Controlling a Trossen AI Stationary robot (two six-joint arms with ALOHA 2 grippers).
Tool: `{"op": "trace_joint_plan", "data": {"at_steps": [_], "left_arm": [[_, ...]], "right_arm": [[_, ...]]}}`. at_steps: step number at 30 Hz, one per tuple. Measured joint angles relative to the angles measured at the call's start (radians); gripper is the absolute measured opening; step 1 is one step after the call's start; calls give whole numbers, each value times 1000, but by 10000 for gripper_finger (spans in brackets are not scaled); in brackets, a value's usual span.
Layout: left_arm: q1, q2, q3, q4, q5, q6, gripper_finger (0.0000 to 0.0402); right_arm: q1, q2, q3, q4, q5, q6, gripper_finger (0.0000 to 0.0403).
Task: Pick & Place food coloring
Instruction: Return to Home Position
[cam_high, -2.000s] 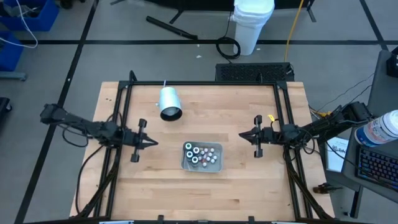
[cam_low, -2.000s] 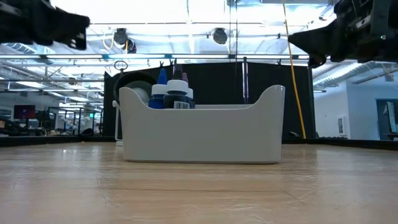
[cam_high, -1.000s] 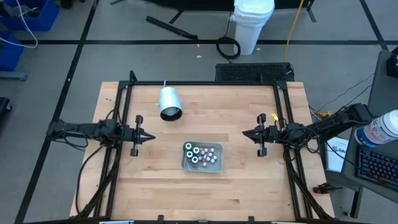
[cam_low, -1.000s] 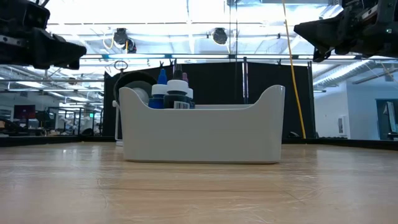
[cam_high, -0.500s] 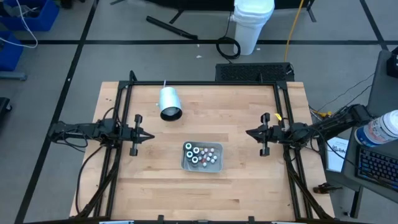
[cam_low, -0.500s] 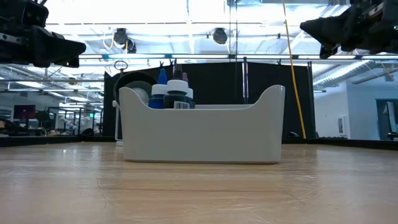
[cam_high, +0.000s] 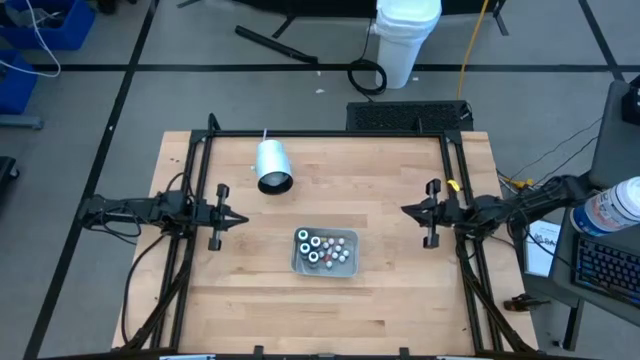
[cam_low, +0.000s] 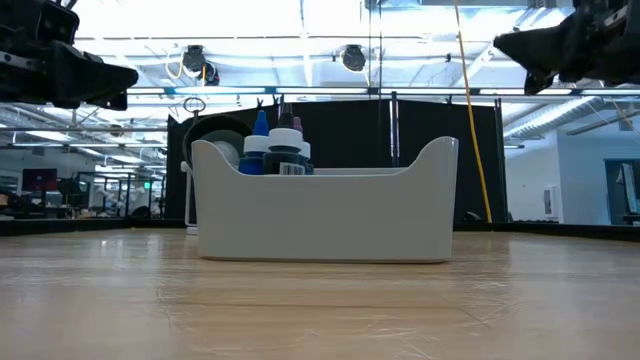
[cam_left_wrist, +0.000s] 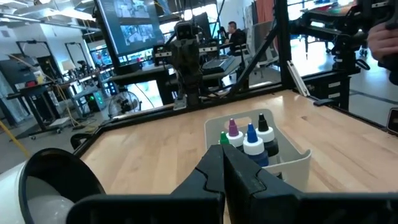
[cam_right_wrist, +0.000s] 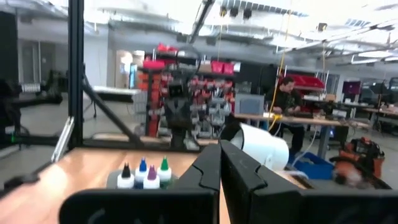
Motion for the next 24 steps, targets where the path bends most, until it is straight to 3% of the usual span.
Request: {"op": "trace_joint_plan", "data": {"at_steps": [14,24], "left_arm": [[0,19,0,-1,-3,4,4],[0,77,0,-1,-3,18,7]], "right_arm": [[-69,-229,-1,-227,27,2,0],[-87,-315,-1,-283,26,29,0]]}}
